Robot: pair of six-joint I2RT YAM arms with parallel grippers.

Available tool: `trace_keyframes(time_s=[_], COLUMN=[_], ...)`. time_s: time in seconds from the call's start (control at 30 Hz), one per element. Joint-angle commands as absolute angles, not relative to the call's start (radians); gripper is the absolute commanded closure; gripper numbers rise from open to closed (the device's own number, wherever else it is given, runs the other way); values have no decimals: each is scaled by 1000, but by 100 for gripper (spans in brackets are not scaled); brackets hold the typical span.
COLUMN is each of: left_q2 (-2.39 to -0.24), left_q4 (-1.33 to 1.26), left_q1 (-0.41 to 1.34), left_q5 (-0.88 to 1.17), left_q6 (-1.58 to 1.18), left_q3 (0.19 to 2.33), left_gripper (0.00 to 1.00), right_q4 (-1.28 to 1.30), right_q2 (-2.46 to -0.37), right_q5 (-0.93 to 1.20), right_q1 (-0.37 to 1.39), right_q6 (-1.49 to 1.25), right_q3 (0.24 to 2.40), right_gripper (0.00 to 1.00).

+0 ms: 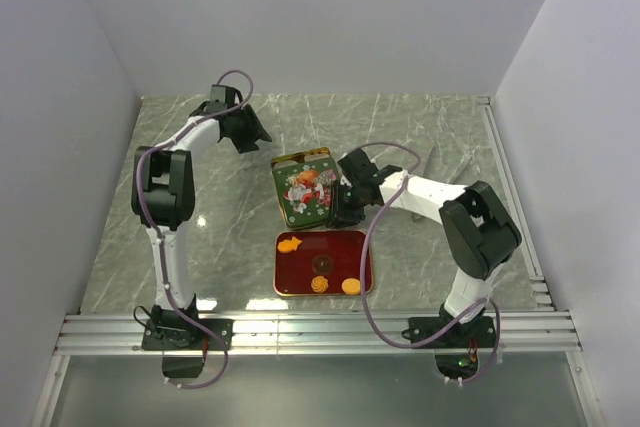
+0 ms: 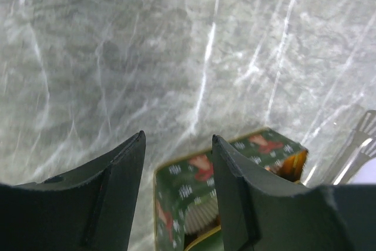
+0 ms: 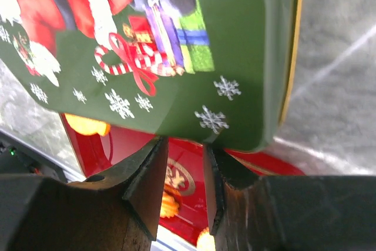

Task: Pack the cookies

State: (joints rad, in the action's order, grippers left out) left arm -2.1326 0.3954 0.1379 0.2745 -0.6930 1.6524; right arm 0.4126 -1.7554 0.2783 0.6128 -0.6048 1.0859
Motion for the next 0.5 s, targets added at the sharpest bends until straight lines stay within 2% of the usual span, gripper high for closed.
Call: trace_keyframes(time_s=[0.0,0.13,0.47], left_q2=[-2197,-2241,-2214], left_q4=[443,474,423], left_q1=[143,173,190], left_q5=[295,310,383], left_q6=[-661,-624,-618], left_q3=[1744,1766,1629], left_gripper=[45,45,47], right_q4=[393,397,452], right_q2=[-1788,-1830,-1942], right_q5=[244,247,249], right_q1=[618,618,620], right_q6=[-621,-632,-643], right_q3=[1149,1219,1410], right_gripper=[62,62,62])
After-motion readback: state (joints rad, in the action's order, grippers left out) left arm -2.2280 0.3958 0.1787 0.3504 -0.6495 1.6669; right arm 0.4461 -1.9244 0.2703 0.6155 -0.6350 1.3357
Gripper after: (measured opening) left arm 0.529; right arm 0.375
